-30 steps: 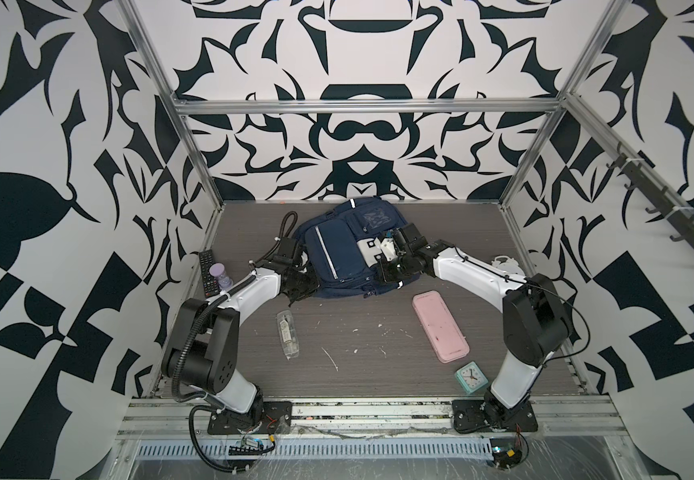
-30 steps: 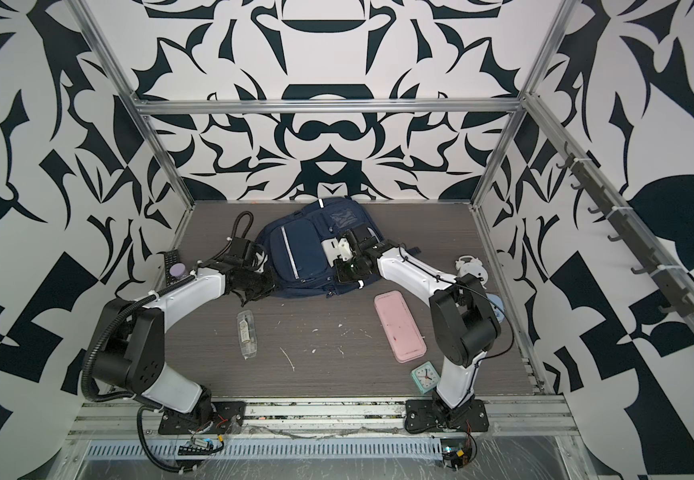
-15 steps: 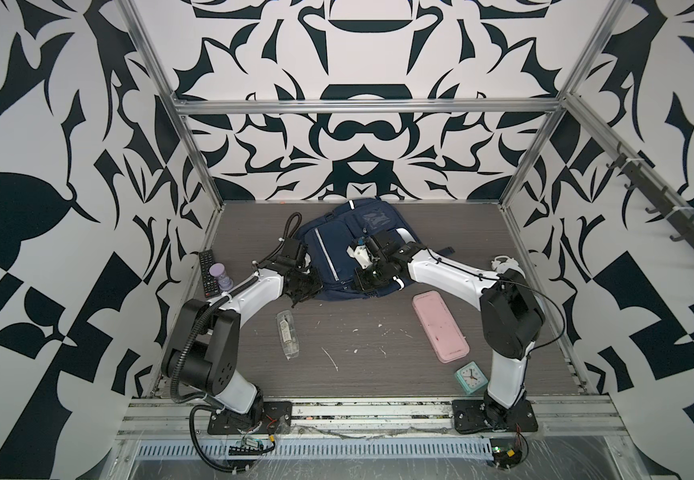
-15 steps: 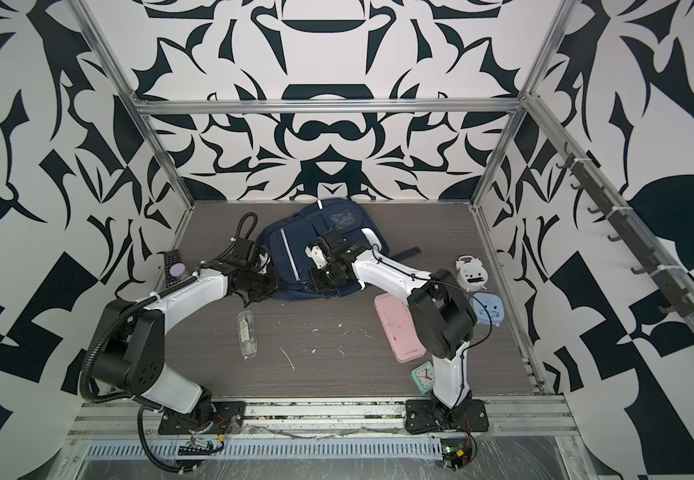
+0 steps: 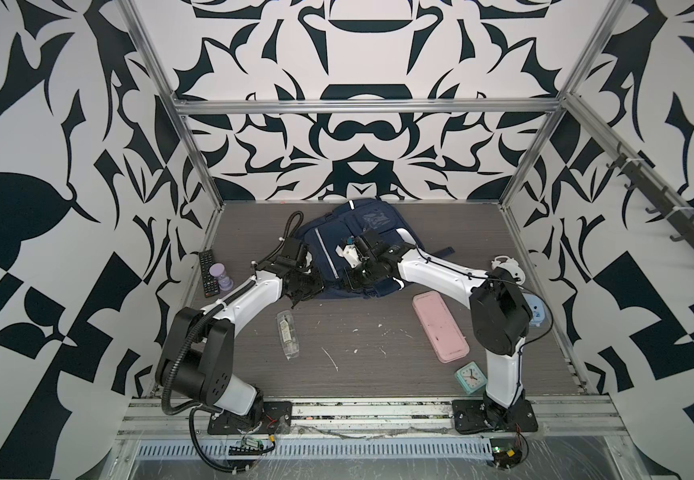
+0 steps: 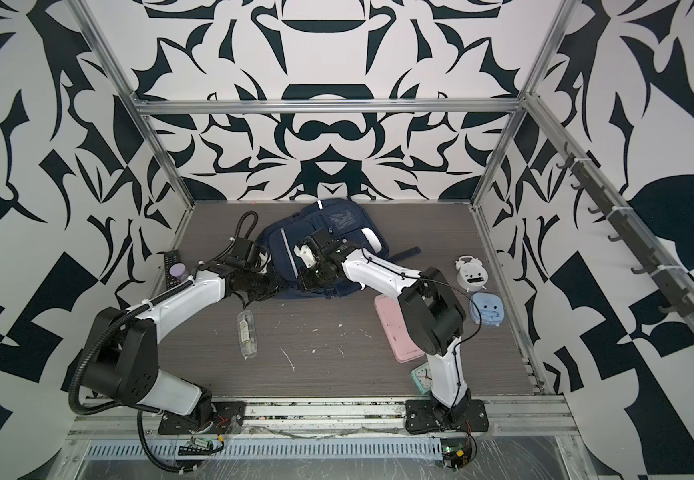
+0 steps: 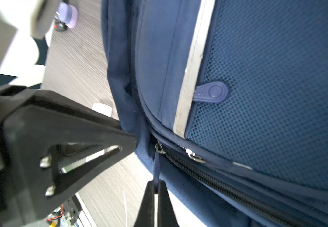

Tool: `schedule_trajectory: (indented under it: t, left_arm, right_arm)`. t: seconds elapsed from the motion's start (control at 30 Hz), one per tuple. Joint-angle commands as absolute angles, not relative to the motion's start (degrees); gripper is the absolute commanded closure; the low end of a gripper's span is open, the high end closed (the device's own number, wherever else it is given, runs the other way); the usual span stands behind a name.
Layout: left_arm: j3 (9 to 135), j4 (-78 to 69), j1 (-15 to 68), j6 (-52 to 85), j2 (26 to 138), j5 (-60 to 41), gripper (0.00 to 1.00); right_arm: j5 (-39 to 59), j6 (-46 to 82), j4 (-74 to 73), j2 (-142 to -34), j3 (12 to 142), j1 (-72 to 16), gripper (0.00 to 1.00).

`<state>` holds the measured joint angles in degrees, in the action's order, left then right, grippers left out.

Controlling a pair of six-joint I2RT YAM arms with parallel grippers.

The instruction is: Pack the student bag

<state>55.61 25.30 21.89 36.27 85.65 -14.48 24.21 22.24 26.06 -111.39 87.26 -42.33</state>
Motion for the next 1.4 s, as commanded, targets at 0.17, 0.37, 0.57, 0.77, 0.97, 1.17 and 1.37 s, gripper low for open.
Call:
schedule_trajectory:
  t: [0.17,0.37,0.57,0.77,0.97,1.17,1.37]
  left_arm:
    - [64.0,32.9,21.0,31.4,82.1,-12.3,0.63]
    - [68.8,32.8,20.8,30.6,86.7,-12.7,0.63]
    - [69.9,30.7,20.8,32.2,91.3,-17.0,0.63]
    - [69.9,28.3,20.8,34.4,93.0,-19.4,0.62]
    - [71.3,26.8,20.8,35.6,94.8,-19.8,0.62]
    - [73.1,26.0,20.8,35.7,97.4,-19.3,0.63]
    - [75.4,24.9,22.0,36.7,98.0,-18.6,0.87]
  right_arm:
    - [27.2,23.0,21.8,-102.8,81.8,-38.4,1.0]
    - [27.4,23.7,20.7,-99.1,78.6,-36.6,1.0]
    - [27.6,24.7,20.1,-95.7,77.8,-34.9,1.0]
    - [28.2,24.8,20.4,-94.2,78.3,-34.0,1.0]
    - [28.4,23.9,22.0,-94.0,78.3,-34.0,1.0]
    - [28.2,23.6,22.2,-92.8,77.1,-33.8,1.0]
    - [28.6,23.7,22.5,-92.7,76.6,-33.8,1.0]
